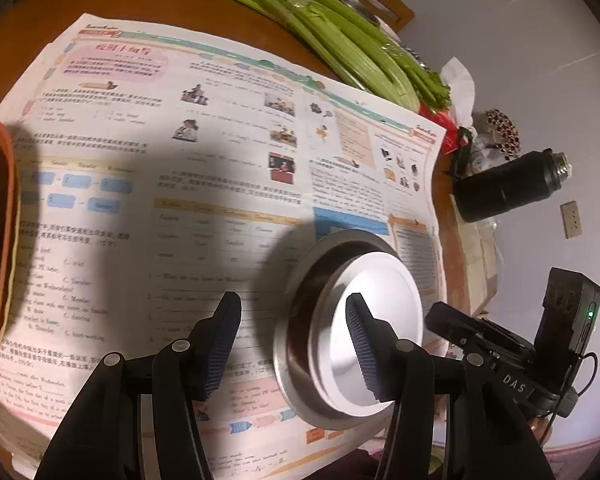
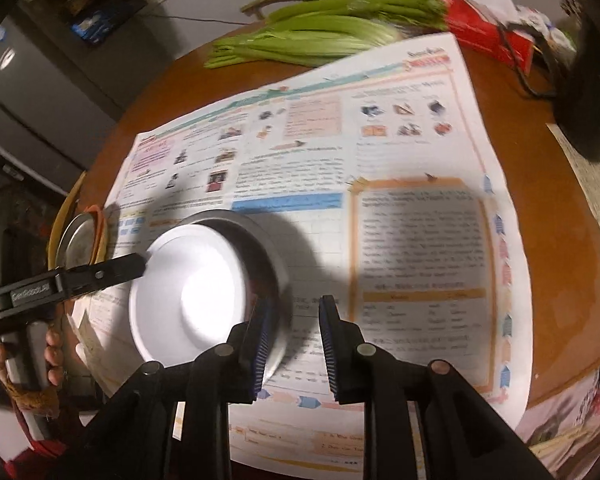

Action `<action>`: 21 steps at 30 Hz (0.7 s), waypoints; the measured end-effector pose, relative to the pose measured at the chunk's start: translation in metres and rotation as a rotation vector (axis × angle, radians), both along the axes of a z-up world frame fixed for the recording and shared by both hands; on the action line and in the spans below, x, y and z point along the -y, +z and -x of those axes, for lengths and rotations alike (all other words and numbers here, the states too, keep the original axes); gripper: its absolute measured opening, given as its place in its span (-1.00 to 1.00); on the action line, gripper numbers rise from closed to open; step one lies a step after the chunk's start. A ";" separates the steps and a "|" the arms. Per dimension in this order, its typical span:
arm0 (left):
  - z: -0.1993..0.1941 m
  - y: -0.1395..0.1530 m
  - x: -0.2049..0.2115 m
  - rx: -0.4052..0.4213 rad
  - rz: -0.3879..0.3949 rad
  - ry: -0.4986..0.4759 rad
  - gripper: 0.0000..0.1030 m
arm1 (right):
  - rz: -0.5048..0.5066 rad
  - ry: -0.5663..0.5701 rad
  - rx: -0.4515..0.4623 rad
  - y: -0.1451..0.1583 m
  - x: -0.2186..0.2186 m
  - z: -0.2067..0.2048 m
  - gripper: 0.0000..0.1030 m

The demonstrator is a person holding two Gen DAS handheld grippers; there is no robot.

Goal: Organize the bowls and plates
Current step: 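Grasp the steel bowl rim with the left tool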

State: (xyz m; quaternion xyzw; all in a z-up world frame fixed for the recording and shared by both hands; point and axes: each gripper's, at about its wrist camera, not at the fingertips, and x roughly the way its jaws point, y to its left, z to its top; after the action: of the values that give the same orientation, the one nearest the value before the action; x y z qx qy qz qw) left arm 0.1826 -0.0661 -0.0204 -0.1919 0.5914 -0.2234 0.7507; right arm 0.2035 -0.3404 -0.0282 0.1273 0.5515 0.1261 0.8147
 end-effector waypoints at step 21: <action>0.007 -0.008 0.027 0.040 -0.145 -0.058 -0.48 | -0.017 0.028 -0.051 -0.018 -0.018 -0.006 -0.49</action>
State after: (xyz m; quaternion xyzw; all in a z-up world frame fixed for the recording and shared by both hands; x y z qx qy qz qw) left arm 0.1755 -0.0927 -0.0284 -0.1152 0.5962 -0.2055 0.7675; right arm 0.2093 -0.3226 -0.0460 0.1298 0.5728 0.1389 0.7974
